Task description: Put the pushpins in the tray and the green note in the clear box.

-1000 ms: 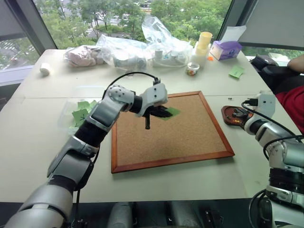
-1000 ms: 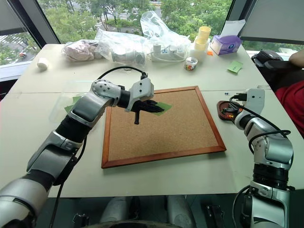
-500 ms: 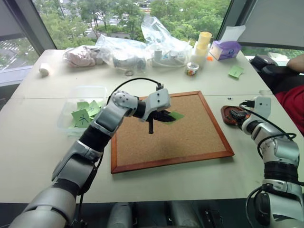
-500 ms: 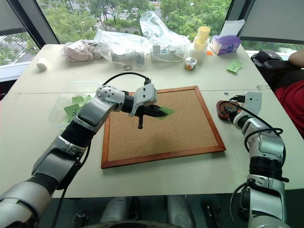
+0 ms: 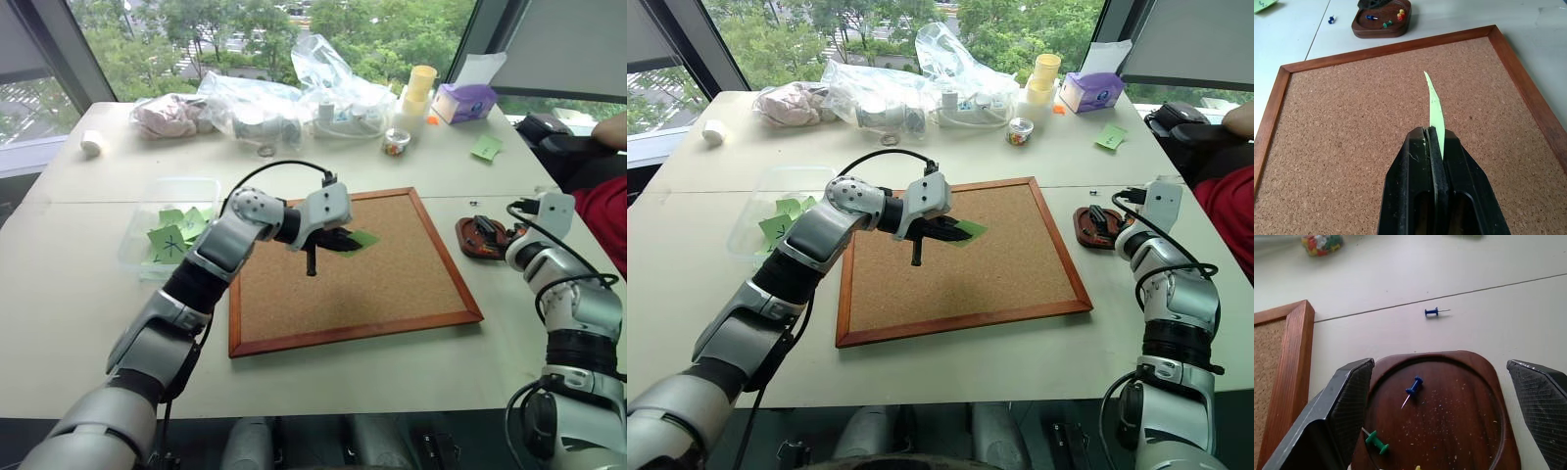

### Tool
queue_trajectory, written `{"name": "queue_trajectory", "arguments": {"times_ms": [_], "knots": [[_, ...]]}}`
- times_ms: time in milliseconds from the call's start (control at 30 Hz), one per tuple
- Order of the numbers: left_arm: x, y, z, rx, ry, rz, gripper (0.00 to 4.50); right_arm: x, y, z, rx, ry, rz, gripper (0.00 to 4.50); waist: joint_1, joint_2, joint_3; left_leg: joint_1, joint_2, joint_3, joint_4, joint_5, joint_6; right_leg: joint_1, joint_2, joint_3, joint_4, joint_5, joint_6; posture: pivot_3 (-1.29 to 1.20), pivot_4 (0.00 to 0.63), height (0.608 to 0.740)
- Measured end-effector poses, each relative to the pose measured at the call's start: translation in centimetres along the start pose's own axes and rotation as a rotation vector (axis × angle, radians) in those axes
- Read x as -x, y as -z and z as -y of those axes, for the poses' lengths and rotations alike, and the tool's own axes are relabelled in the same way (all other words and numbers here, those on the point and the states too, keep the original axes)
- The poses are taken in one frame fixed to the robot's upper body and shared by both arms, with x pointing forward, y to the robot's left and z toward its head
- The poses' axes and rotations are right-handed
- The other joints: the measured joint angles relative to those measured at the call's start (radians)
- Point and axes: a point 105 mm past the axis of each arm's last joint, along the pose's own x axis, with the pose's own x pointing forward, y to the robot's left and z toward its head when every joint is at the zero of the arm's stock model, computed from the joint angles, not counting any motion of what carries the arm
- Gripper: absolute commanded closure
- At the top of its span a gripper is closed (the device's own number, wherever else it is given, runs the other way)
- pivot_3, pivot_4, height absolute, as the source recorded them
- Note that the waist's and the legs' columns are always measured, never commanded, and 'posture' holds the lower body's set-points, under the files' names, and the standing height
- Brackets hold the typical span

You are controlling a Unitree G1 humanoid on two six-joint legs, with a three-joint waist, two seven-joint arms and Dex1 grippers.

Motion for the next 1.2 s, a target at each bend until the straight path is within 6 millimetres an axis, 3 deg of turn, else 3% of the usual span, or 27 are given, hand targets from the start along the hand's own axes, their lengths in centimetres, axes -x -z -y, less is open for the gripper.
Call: {"name": "queue_trajectory", "arguments": {"times_ms": [267,400,500,600,767,900,1000,1100,1200], "knots": [[0.5,0.1,-0.7,0.012,-0.045,-0.002,4.5,0.1,-1.0,-0.3,0.009,-0.017,0.051,0.06,0.0,0.001,0.0,0.0,0.0,0.0,0.0,0.0,0.0,0.0,0.0,0.0,0.0,0.0,0.0,0.0,0.15,0.738],[3.1,-0.9,-3.1,0.158,-0.206,0.06,4.5,1.1,-3.4,-5.4,0.152,-0.255,0.135,0.06,-0.006,0.003,0.002,0.0,0.001,-0.001,0.0,0.0,0.0,-0.001,0.001,0.0,0.001,0.0,0.0,0.0,0.15,0.738],[8.2,-2.0,-6.0,0.245,-0.463,0.052,4.5,4.2,-4.5,-13.0,0.257,-0.628,0.186,0.06,-0.012,0.003,0.002,0.001,0.002,-0.002,-0.003,0.0,0.0,-0.001,0.002,0.0,0.001,0.0,0.0,0.0,0.15,0.738],[13.7,-1.3,-6.9,0.319,-0.684,-0.045,4.5,6.8,-3.8,-17.3,0.303,-0.878,0.15,0.06,-0.007,0.003,0.002,0.001,0.001,-0.002,-0.003,0.001,-0.002,-0.001,0.001,0.0,0.001,0.0,0.0,0.0,0.15,0.738],[19.5,1.5,-6.6,0.461,-0.945,-0.215,4.5,9.1,-2.1,-20.7,0.347,-1.1,0.073,0.06,0.012,0.0,0.003,0.001,-0.001,-0.002,-0.002,0.001,-0.001,0.0,-0.002,-0.001,0.0,0.0,0.0,0.0,0.15,0.738],[21.2,5.0,-4.5,0.586,-1.058,-0.341,4.5,9.9,-2.2,-23.2,0.357,-1.21,0.089,0.06,0.016,0.0,0.003,0.001,0.0,-0.002,-0.002,0.001,-0.001,-0.001,-0.001,-0.002,0.001,0.0,0.0,0.0,0.15,0.738],[21.3,7.3,-3.2,0.654,-1.086,-0.397,4.5,9.5,-1.4,-23.6,0.36,-1.23,0.063,0.06,0.024,-0.001,0.003,0.001,0.0,-0.001,-0.002,0.001,-0.002,-0.001,-0.001,-0.002,0.001,0.0,0.0,0.0,0.15,0.738],[21.8,8.4,-2.7,0.676,-1.116,-0.433,3.51,9.0,-0.7,-23.5,0.368,-1.218,0.038,0.0,0.029,-0.003,0.004,0.0,0.0,-0.001,-0.002,0.001,-0.002,-0.001,-0.002,-0.002,0.0,0.0,0.0,0.0,0.15,0.738],[22.2,8.4,-2.8,0.665,-1.143,-0.439,2.1,9.0,-0.8,-23.5,0.369,-1.216,0.041,0.0,0.028,-0.003,0.003,0.0,0.0,-0.001,-0.002,0.001,-0.002,-0.001,-0.002,-0.002,0.0,0.0,0.0,0.0,0.15,0.738]]}}
